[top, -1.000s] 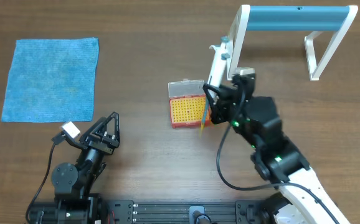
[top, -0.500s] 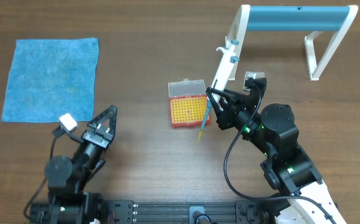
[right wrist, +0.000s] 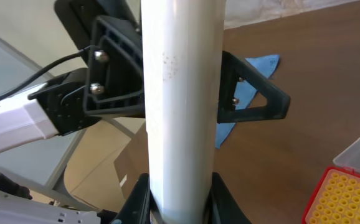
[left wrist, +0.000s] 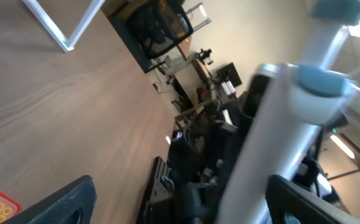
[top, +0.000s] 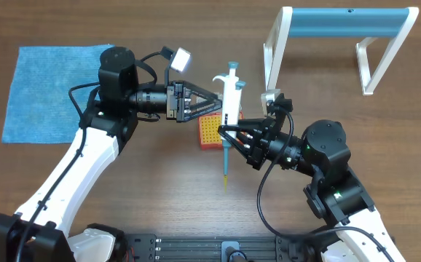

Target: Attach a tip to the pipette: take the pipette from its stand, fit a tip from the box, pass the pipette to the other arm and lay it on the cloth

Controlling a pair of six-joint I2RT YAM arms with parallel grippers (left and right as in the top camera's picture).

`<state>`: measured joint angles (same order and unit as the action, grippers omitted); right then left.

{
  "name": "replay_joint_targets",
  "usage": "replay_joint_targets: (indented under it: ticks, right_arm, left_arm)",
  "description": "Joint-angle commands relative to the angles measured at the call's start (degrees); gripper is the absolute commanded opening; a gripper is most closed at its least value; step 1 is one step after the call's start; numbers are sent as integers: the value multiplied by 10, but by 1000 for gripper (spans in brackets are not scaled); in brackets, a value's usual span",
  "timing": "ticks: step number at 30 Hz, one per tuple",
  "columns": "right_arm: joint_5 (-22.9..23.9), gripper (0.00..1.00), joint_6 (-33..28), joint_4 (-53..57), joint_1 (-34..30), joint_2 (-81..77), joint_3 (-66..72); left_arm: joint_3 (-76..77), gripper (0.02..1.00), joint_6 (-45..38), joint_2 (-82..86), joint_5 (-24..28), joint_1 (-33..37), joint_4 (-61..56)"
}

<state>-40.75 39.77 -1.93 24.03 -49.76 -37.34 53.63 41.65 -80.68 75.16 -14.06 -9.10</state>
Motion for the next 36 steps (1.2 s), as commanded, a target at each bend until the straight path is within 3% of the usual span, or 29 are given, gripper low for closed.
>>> replay_joint_targets:
  ticks: [1, 4, 7, 12, 16, 17, 18, 19, 20, 22, 24, 25, 26, 28, 30, 33, 34, 36]
  right_arm:
    - [2, 73, -21, -4, -10, -17, -5]
    - [-18, 73, -21, -5, -16, -19, -5]
    - [-24, 75, -10, -5, -16, -19, -5]
    - [-24, 73, -10, -5, -16, -19, -5]
    - [-52, 75, -3, -9, -16, -19, -5]
    - [-54, 73, -4, -10, -16, -19, -5]
    - [-54, 73, -4, -10, -16, -19, -5]
    - [-54, 73, -4, -10, -16, -19, -5]
    - [-54, 75, -4, -10, -16, -19, -5]
    - [-54, 73, -4, -10, -16, -19, -5]
    - [-54, 73, -4, -10, -16, -19, -5]
    - [-54, 573, -4, -9, -16, -19, -5]
    - [-53, 849, -4, -9, -16, -19, -5]
    - [-34, 853, -24, 11, -23, -19, -5]
    - [42, 853, -56, 151, -62, -18, -5]
    - [56, 855, -116, 240, -175, -18, -5]
    - [57, 855, -133, 242, -220, -18, -5]
    - [58, 858, -150, 273, -278, -18, -5]
  left_arm:
    - [15, 886, -1, -1, 29, 1, -4]
    - [15, 890, 1, -1, 36, -1, -14]
    - [15, 895, 54, -2, 24, -44, -157]
    - [15, 901, 57, -2, 9, -54, -160]
    - [15, 901, 57, -2, -14, -67, -161]
    - [15, 844, 57, -2, -15, -66, -160]
    - [15, 684, 57, -2, -15, -66, -160]
    - [15, 268, 57, -2, -19, -66, -160]
    - [14, 27, 57, -2, -36, -66, -151]
    - [14, 27, 57, -2, -91, -66, -94]
    - [14, 29, 56, -2, -112, -66, -66]
    - [14, 27, 48, -2, -116, -66, -65]
    - [14, 29, 28, -2, -126, -66, -61]
    - [14, 27, -2, -2, -223, -65, 36]
    - [15, 27, -64, -2, -323, -29, 221]
    - [45, 25, -226, -2, -337, 143, 505]
    - [87, 25, -280, -2, -383, 202, 604]
    - [194, 25, -357, -9, -557, 286, 763]
